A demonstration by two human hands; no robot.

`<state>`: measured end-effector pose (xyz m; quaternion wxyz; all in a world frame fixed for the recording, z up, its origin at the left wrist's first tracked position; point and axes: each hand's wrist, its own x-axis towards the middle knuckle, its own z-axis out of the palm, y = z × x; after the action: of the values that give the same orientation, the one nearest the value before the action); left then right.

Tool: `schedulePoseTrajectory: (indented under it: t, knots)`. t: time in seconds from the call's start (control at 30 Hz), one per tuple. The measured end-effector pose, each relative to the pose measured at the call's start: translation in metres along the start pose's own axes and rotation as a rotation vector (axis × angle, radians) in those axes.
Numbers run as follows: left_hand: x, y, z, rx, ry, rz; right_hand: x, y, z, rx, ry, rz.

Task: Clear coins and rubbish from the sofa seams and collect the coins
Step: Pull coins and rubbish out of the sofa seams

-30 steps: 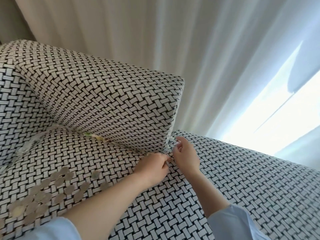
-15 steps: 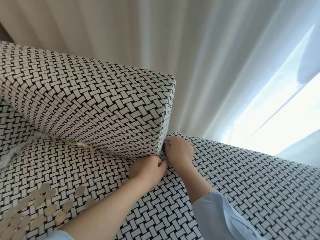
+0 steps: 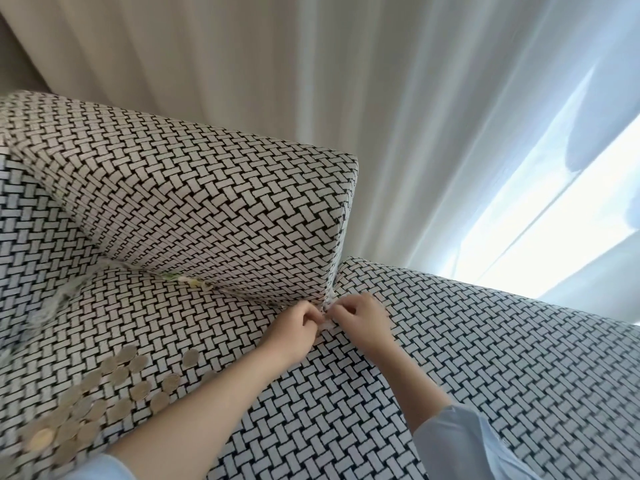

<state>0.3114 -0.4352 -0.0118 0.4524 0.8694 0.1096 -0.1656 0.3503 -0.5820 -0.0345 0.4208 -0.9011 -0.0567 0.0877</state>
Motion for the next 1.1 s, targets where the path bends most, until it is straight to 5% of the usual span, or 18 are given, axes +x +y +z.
schedulePoseTrajectory:
  t: [0.13, 0.2, 0.33, 0.47, 0.67, 0.9, 1.1]
  knots:
    - [-0.01, -0.003, -0.005, -0.01, 0.044, -0.037, -0.021, -0.014, -0.005, 0.17, -0.317, 0.049]
    - [-0.01, -0.002, -0.005, 0.064, 0.047, -0.044, -0.017, -0.018, -0.009, 0.281, -0.258, 0.087]
    - [-0.007, 0.001, -0.003, 0.15, 0.017, -0.06, 0.002, -0.015, -0.007, -0.069, 0.082, 0.129]
    - [0.001, 0.002, 0.0, 0.137, -0.046, -0.047, 0.019, -0.019, -0.001, -0.458, -0.031, 0.092]
    - [0.008, 0.005, 0.005, 0.337, -0.036, -0.057, 0.035, -0.018, 0.008, -0.685, 0.015, 0.07]
    - [0.014, 0.004, 0.004, 0.302, -0.123, -0.091, 0.03, -0.005, 0.008, -0.37, 0.166, 0.098]
    - [0.012, 0.001, 0.004, 0.142, -0.155, -0.063, 0.014, 0.004, -0.004, 0.261, 0.144, 0.138]
